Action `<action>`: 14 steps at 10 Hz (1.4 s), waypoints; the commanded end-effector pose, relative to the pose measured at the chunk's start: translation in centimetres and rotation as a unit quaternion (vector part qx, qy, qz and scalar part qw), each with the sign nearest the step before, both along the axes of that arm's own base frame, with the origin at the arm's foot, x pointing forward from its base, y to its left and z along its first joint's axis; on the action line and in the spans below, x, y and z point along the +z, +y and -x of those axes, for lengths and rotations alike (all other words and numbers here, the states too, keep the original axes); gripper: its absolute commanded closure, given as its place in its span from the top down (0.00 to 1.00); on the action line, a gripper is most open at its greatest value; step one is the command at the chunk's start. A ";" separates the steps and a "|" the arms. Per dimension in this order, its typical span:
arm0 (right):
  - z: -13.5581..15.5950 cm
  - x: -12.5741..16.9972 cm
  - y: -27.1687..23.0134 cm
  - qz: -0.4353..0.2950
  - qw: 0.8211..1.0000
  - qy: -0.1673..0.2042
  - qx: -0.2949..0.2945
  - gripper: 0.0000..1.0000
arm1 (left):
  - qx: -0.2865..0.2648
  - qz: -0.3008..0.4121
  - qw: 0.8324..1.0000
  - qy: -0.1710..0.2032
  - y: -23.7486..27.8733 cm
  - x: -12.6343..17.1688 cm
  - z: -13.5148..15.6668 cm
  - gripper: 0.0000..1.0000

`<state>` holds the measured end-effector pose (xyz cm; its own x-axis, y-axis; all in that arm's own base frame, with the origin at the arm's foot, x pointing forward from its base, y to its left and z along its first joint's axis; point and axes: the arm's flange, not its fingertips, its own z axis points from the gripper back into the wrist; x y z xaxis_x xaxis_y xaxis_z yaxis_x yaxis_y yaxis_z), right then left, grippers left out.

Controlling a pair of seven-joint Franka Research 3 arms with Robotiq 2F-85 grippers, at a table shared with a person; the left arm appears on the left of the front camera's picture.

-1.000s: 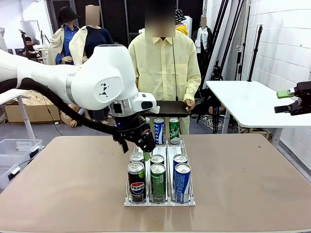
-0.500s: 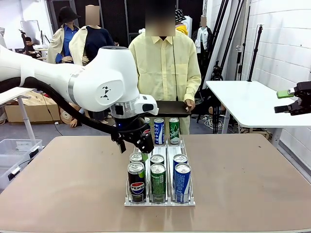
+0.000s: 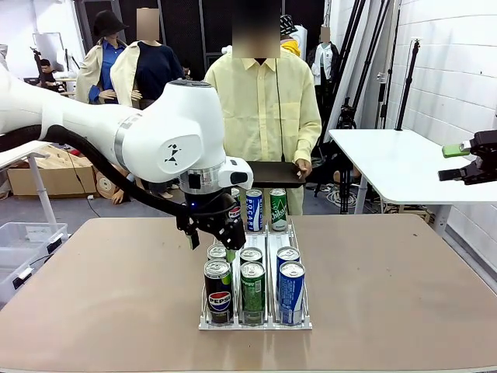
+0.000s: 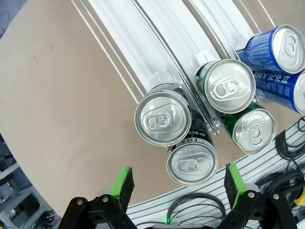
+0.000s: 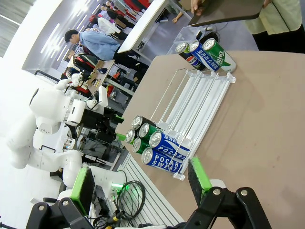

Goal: Retrieve and hand over the desired beverage to the person.
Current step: Pick up a can of the same type that the person held from the Automatic Can Dispenser.

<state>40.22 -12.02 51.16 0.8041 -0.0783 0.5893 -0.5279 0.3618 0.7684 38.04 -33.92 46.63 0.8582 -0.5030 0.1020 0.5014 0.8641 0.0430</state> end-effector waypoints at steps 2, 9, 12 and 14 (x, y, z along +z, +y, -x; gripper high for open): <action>0.1 -0.1 0.1 0.000 1.000 -0.003 0.002 1.00 | 0.012 -0.020 1.000 -0.005 -0.8 0.5 -0.2 1.00; 0.1 -0.1 0.1 0.000 1.000 -0.003 0.002 1.00 | 0.014 -0.022 1.000 0.003 -1.4 -0.1 -0.1 1.00; 0.1 -0.1 0.1 0.000 1.000 -0.003 0.002 1.00 | -0.001 -0.008 1.000 0.006 -0.7 -0.3 -0.1 1.00; 0.1 -0.1 0.1 0.000 1.000 -0.003 0.002 1.00 | -0.001 -0.008 1.000 0.006 -0.7 -0.3 -0.1 1.00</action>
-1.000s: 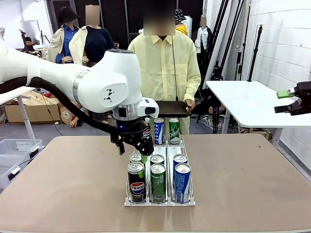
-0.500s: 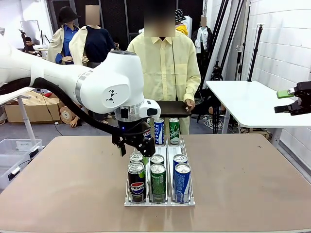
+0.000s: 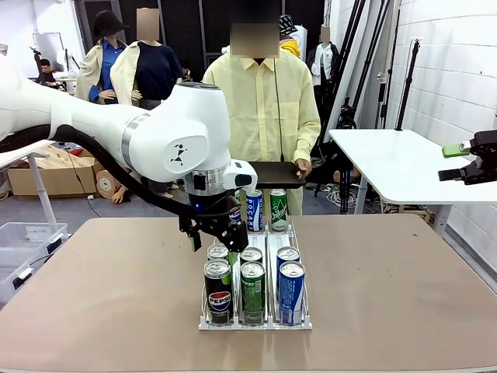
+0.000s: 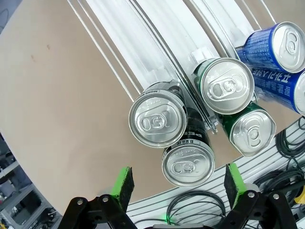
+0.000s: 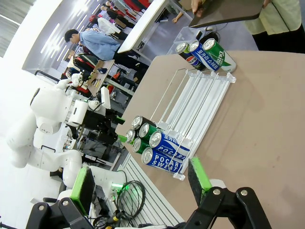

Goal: Retrieve and hand over the desired beverage to the person.
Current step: Pick up a can of the same type that the person held from the Automatic Can Dispenser.

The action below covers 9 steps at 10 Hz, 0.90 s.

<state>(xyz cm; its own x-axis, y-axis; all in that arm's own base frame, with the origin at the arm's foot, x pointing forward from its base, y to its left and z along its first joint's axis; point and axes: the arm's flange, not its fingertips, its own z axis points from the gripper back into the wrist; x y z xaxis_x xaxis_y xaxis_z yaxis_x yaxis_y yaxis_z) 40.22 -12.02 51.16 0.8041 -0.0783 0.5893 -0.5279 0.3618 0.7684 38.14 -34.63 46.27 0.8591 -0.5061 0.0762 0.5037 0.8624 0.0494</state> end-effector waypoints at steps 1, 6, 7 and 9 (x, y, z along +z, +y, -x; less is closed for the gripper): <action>0.1 -0.1 0.1 0.000 1.000 -0.003 0.002 1.00 | 0.000 0.001 1.000 -0.003 0.0 0.1 0.0 1.00; 0.1 -0.1 0.1 0.000 1.000 -0.003 0.002 1.00 | 0.030 -0.001 1.000 0.005 -0.1 0.0 -0.1 1.00; 0.1 -0.1 0.1 0.000 1.000 -0.003 0.002 1.00 | 0.037 0.000 0.999 0.011 0.0 -0.2 -0.1 1.00; 0.1 -0.1 0.1 0.000 1.000 -0.003 0.002 1.00 | 0.045 0.000 0.999 0.012 0.2 -0.8 0.1 1.00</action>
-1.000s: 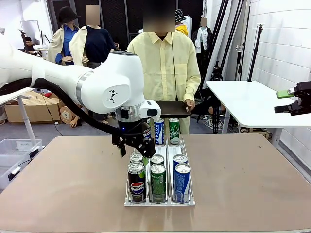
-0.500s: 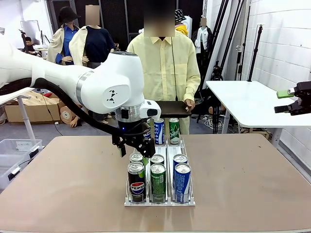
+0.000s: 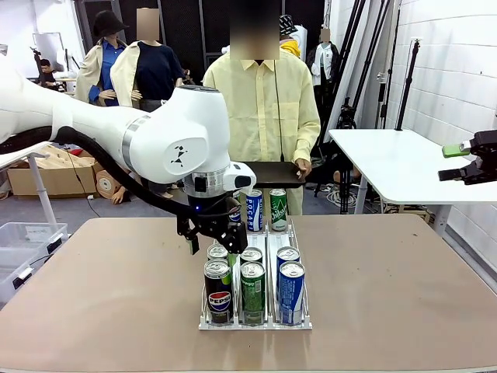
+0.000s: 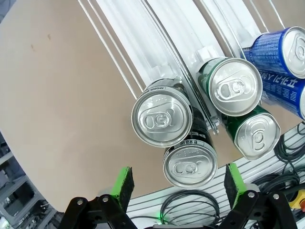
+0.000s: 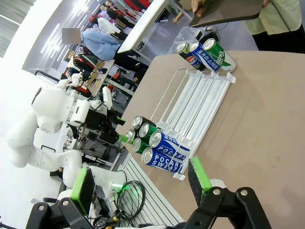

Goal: Retrieve and hand over the desired beverage to the person.
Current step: Pick up a can of the same type that the person held from the Automatic Can Dispenser.

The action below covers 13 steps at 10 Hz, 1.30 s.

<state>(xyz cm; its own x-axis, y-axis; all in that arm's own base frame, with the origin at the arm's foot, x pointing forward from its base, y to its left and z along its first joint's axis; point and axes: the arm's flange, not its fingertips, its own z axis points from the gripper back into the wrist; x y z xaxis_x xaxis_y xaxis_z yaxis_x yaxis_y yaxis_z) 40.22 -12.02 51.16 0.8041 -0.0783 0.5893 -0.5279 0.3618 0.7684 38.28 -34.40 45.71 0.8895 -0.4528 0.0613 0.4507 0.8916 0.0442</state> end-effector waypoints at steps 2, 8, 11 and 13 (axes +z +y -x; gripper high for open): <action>0.1 -0.1 0.1 0.000 1.000 -0.003 0.002 1.00 | 0.017 0.010 1.000 0.012 -0.4 -1.0 -0.1 1.00; 0.1 -0.1 0.1 0.000 1.000 -0.003 0.002 1.00 | 0.037 -0.002 0.999 0.030 -2.4 -2.8 -1.0 1.00; 0.1 -0.1 0.1 0.000 1.000 -0.003 0.002 1.00 | 0.060 -0.005 0.997 0.040 -2.3 -3.6 -1.1 1.00; 0.1 -0.1 0.1 0.000 1.000 -0.003 0.002 1.00 | 0.068 -0.008 0.997 0.046 -2.0 -4.0 -0.8 1.00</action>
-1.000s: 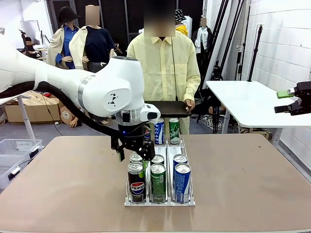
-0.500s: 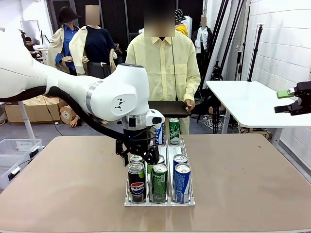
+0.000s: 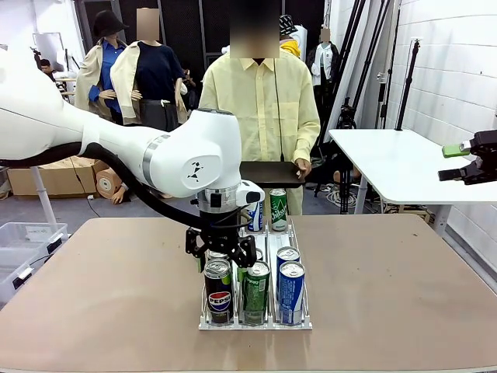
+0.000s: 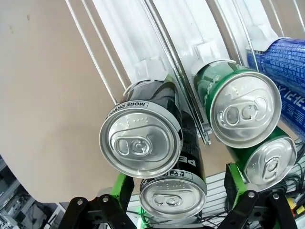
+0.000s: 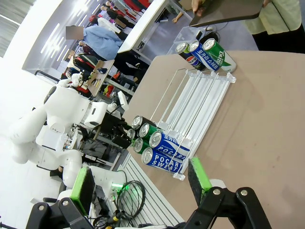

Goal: Retrieve and hand over the desired beverage to the person.
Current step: Pick up a can of the same type that the person held from the Automatic Can Dispenser.

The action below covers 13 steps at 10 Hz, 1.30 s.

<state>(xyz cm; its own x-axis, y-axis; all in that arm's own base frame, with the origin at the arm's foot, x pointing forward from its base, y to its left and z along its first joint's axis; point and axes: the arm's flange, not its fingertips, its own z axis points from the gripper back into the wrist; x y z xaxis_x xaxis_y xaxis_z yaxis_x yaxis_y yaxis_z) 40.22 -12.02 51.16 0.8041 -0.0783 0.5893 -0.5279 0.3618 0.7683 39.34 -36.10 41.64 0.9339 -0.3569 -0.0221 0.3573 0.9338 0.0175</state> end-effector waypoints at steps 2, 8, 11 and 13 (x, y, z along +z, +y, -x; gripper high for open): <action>0.1 -0.1 0.1 0.000 1.000 -0.003 0.002 1.00 | 0.028 -0.006 1.000 0.001 -0.2 0.2 0.7 1.00; 0.1 -0.1 0.1 0.000 1.000 -0.003 0.002 1.00 | 0.049 0.003 0.999 0.004 0.8 -0.5 1.3 1.00; 0.1 -0.1 0.1 0.000 1.000 -0.003 0.002 1.00 | 0.047 0.010 0.999 0.004 1.0 -0.9 1.1 1.00; 0.1 -0.1 0.1 0.000 1.000 -0.003 0.002 1.00 | 0.046 0.007 0.999 0.000 0.9 -1.1 0.9 0.95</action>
<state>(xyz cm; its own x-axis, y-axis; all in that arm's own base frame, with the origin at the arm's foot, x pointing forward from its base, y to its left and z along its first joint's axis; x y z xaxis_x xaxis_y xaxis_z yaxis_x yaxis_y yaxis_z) 40.22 -12.02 51.16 0.8041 -0.0783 0.5893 -0.5279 0.3618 0.7684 38.88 -35.39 41.32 0.9571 -0.2882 -0.0307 0.2887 0.9573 0.0148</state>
